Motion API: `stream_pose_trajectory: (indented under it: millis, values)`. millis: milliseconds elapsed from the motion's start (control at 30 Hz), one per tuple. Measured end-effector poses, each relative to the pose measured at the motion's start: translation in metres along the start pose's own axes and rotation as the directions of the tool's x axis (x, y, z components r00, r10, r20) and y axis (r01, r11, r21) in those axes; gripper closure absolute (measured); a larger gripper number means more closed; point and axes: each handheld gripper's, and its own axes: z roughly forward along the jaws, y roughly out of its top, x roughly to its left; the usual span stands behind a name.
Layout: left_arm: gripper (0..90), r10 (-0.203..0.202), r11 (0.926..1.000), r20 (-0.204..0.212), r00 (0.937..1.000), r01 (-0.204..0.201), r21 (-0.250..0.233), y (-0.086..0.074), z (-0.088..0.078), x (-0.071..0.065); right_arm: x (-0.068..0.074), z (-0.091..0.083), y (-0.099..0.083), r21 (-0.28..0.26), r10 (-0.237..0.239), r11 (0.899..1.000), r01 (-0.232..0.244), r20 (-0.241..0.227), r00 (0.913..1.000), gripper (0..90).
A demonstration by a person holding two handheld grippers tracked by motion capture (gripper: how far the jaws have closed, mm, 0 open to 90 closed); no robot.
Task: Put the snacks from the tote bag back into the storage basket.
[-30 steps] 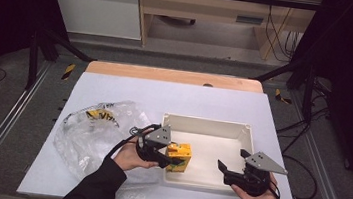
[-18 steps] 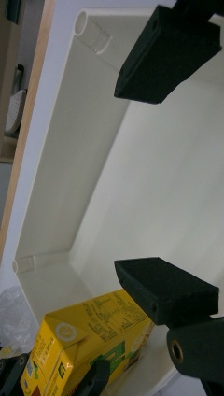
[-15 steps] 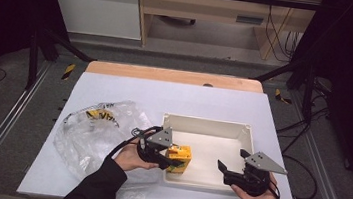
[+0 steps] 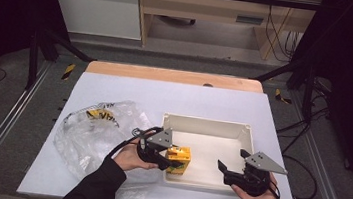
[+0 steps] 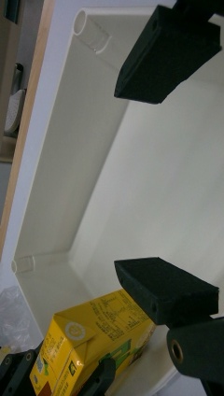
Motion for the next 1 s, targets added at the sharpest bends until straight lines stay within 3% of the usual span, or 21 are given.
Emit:
stream_pose_trajectory:
  millis: [400,500,733,767,867,933,1000]
  values:
    - [44.6,-0.016,0.9997,-0.016,0.9997,0.016,0.020,-0.001,-0.001,-0.001,0.000,0.001,-0.001,0.002,0.002,1.000,-0.002,0.000,1.0000,14.9]
    - [41.0,-0.053,0.9982,-0.023,0.9983,0.052,-0.031,0.003,-0.009,-0.002,0.000,0.000,-0.001,0.002,0.004,1.000,-0.004,-0.001,1.0000,14.8]
    - [29.6,-0.080,0.9936,-0.064,0.9948,0.074,-0.085,0.008,-0.028,-0.006,-0.001,0.000,-0.001,-0.001,0.004,1.000,-0.004,0.001,1.0000,14.8]
    - [28.0,-0.102,0.9906,-0.084,0.9913,0.093,-0.100,0.008,-0.033,-0.008,-0.001,0.000,-0.001,-0.001,0.004,1.000,-0.004,0.002,1.0000,14.8]
    - [24.4,-0.112,0.9897,-0.110,0.9876,0.101,-0.101,0.007,-0.038,-0.009,-0.001,0.000,-0.001,0.000,0.006,1.000,-0.006,0.003,1.0000,14.8]
    - [22.9,-0.133,0.9871,-0.147,0.9802,0.118,-0.108,0.003,-0.046,-0.009,0.000,-0.001,-0.001,-0.002,0.007,1.000,-0.007,0.008,0.9999,14.8]
    - [21.7,-0.145,0.9852,-0.152,0.9778,0.128,-0.114,0.002,-0.049,-0.009,-0.001,-0.001,-0.001,-0.004,0.005,1.000,-0.005,0.009,0.9999,14.8]
